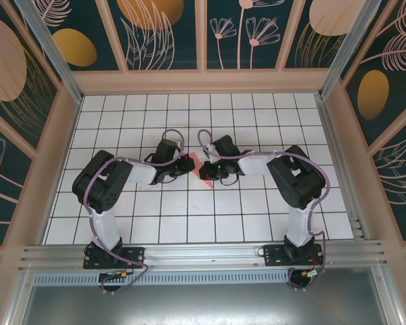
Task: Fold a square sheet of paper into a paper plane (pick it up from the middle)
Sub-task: Fold the wing for the fifth time at the center of the table, then turn over a paper plane at the center of the table.
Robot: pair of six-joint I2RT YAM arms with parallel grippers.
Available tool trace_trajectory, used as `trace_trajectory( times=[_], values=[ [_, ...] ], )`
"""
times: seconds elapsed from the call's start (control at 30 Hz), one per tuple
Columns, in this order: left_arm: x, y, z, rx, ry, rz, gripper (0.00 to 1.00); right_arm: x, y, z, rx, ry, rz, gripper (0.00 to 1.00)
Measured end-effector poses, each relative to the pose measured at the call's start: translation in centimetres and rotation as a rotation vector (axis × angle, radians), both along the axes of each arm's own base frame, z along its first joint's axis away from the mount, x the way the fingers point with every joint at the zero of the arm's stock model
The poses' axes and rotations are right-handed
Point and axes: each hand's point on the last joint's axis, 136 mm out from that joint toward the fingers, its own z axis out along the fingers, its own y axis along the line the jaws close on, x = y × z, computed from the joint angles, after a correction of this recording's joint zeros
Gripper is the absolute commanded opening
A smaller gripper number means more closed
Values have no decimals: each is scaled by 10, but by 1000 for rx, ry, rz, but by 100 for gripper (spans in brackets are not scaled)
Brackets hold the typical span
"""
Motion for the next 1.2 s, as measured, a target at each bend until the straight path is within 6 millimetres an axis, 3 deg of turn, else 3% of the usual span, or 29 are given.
trace_trajectory(
  times=[0.33, 0.83, 0.93, 1.03, 1.07, 1.2],
  values=[
    [3, 1, -2, 33, -4, 3, 0, -1, -1, -2, -3, -24, 27, 0],
    [4, 1, -2, 50, 3, 10, 0, -52, -43, -4, -19, -29, 45, 0],
    [7, 2, -1, 62, 1, 15, 5, -57, -50, -3, -30, -20, 32, 0],
    [10, 4, 0, 85, 1, 21, 19, -58, -59, 1, -61, -19, -2, 0],
    [11, 4, 2, 87, 0, 21, 23, -56, -61, 5, -66, -27, -22, 4],
    [12, 11, 16, 109, -5, 47, 44, -40, -67, 29, -69, -100, -117, 40]
  ],
)
